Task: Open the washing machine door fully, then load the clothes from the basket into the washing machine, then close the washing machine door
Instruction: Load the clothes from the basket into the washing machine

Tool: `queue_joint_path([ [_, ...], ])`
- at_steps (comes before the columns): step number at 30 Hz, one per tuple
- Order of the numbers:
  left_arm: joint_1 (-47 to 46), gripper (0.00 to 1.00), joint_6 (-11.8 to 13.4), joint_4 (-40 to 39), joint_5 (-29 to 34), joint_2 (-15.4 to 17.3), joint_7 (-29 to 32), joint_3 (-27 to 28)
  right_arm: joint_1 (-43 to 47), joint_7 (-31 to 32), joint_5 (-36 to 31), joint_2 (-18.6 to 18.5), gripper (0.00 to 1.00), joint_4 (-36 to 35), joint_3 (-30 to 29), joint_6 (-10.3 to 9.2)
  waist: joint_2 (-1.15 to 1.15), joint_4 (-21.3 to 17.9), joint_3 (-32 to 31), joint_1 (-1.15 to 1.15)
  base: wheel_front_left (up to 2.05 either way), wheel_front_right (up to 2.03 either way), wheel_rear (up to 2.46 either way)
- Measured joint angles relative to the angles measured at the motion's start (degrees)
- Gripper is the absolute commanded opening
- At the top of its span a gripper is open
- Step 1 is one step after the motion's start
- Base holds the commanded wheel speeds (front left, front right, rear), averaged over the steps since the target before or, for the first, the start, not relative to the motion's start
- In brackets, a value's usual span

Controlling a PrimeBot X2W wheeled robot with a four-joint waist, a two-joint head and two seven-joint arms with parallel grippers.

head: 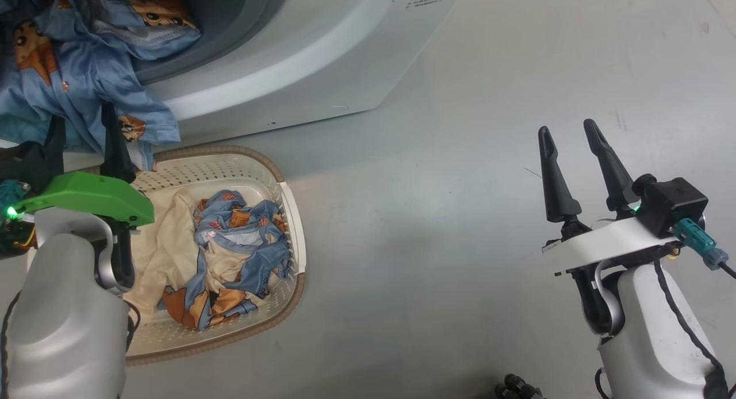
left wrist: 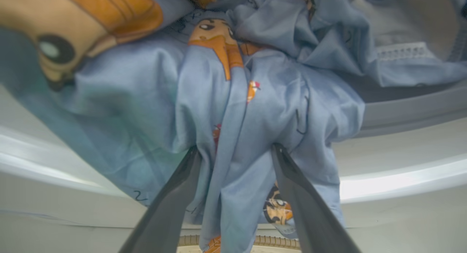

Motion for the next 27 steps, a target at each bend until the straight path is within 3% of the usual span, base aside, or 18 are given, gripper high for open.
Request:
queue_joint_path([
  [16, -3.6, 1.00, 0.1, 4.7, 0.0, -1.5, -3.1, 0.1, 0.0, 0.0, -0.1, -0.3, 1.00, -0.1, 0.0, 0.00, 0.00, 0.5, 1.0, 0.00, 0.00, 0.00, 0.00],
  [18, -4.0, 0.82, 0.1, 5.3, 0.0, -1.7, -3.2, 0.1, 0.0, 0.0, -0.1, -0.4, 1.00, -0.1, -0.1, 0.00, 0.00, 0.7, 1.0, 0.00, 0.00, 0.00, 0.00],
  [19, -4.2, 0.69, 0.1, 5.6, 0.0, -1.8, -3.3, 0.0, 0.0, 0.0, -0.1, -0.4, 1.00, -0.1, -0.1, 0.00, 0.00, 0.8, 0.9, 0.00, 0.00, 0.00, 0.00],
  [20, -4.3, 0.49, 0.1, 5.8, 0.0, -1.9, -3.3, -0.2, 0.0, 0.0, -0.1, -0.4, 1.00, -0.1, -0.1, 0.00, 0.00, 0.9, 0.9, 0.00, 0.00, 0.00, 0.00],
  [22, -4.4, 0.38, 0.1, 5.9, 0.0, -2.1, -3.3, -0.3, 0.0, 0.0, -0.1, -0.4, 1.00, -0.1, -0.1, 0.00, 0.00, 1.0, 0.9, 0.00, 0.00, 0.00, 0.00],
  [23, -4.5, 0.25, 0.1, 6.0, 0.0, -2.2, -3.3, -0.4, 0.0, 0.0, -0.1, -0.4, 1.00, -0.1, -0.2, 0.00, 0.00, 1.1, 0.8, 0.00, 0.00, 0.00, 0.00],
  [24, -4.6, 0.02, -0.1, 6.1, 0.0, -2.3, -3.3, -0.5, 0.0, 0.0, -0.1, -0.4, 1.00, -0.1, -0.4, 0.00, 0.00, 1.3, 0.8, 0.00, 0.00, 0.00, 0.00],
  [27, -4.9, 0.00, -0.4, 6.6, 0.0, -2.9, -3.7, -0.6, 0.0, 0.0, -0.1, -0.7, 1.00, -0.1, -0.9, 0.00, 0.00, 1.9, 0.6, 0.00, 0.00, 0.00, 0.00],
])
